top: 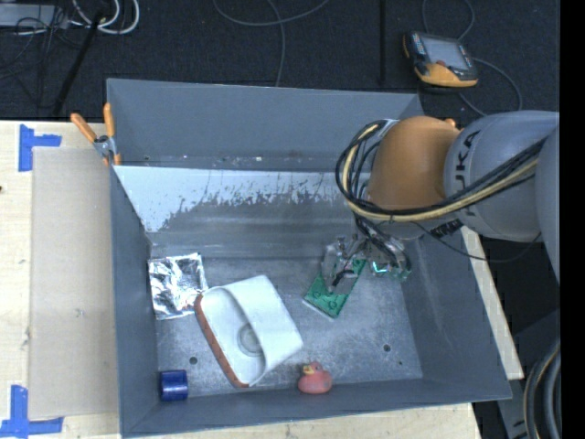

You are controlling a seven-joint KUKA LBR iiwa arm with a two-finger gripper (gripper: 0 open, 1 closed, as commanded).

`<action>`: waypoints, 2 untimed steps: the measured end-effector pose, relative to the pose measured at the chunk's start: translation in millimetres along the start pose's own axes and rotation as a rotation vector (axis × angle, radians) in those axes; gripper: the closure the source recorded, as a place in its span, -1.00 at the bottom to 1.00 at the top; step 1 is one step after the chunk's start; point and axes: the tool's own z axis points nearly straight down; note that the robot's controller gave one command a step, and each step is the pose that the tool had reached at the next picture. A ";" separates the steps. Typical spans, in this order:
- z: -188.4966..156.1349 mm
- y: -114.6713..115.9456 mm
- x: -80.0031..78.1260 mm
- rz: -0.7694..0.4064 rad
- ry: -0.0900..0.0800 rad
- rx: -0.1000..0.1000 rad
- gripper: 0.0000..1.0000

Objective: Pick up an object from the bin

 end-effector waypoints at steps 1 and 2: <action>9.5 -28.7 46.9 -0.156 0.003 0.001 -1.00; 23.6 -6.7 18.0 -0.186 -0.004 0.000 -1.00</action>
Offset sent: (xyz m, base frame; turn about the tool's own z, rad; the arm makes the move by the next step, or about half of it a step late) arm -0.0437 -0.0311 -0.0082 -0.1574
